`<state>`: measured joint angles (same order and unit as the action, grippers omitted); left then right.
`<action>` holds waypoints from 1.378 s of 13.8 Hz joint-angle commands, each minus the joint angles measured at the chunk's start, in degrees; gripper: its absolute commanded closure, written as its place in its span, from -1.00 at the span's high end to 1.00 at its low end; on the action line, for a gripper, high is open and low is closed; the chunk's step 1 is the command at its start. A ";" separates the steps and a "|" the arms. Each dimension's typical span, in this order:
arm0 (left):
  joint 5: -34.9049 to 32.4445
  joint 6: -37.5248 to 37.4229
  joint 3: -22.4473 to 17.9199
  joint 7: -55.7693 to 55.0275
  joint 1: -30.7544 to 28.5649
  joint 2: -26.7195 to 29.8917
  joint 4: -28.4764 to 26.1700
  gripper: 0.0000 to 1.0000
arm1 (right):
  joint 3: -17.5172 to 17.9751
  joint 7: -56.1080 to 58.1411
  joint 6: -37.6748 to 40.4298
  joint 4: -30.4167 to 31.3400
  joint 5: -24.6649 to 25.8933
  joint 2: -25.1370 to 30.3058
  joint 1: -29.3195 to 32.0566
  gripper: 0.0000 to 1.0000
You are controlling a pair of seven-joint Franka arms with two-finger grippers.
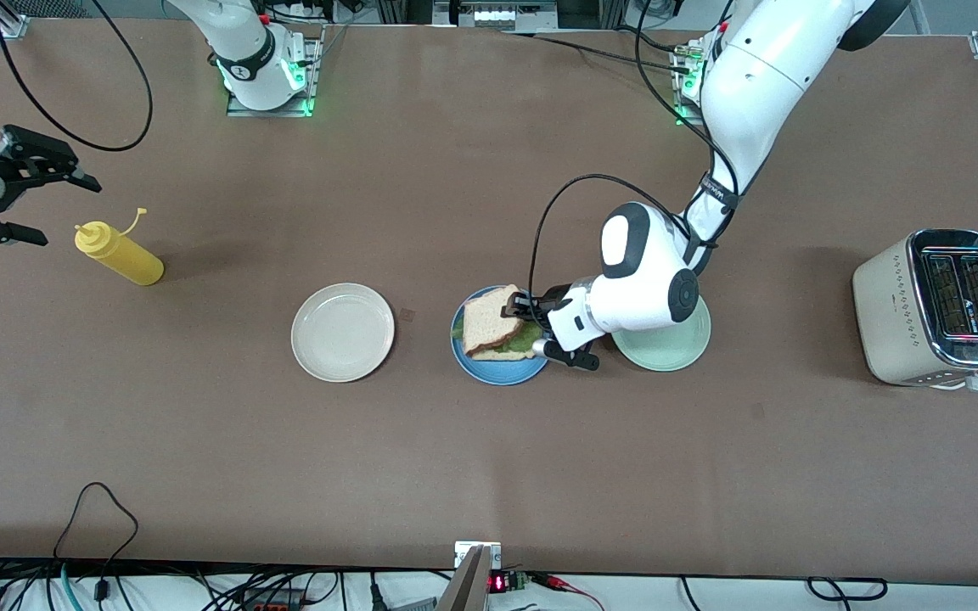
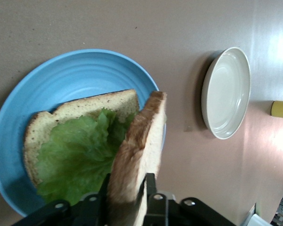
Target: Make sandwich in blue plate with both arms
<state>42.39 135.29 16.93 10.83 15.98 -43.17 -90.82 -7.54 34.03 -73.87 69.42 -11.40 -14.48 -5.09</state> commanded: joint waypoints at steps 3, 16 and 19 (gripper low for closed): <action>1.81 -0.03 -0.15 7.98 -3.32 -2.79 1.43 0.26 | 1.03 -15.98 -2.07 7.03 6.83 1.82 -0.45 1.00; -0.99 -11.42 -4.35 12.83 -8.33 5.02 2.05 1.00 | 1.03 -22.35 -11.39 13.11 13.60 4.98 1.65 1.00; -10.18 -16.99 -7.70 8.69 -8.33 6.95 2.58 1.00 | 0.42 -22.61 -8.49 12.75 11.85 4.72 2.18 1.00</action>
<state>37.64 120.96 10.69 21.82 7.51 -38.95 -87.53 -6.95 11.64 -82.99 80.53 1.17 -10.86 -3.31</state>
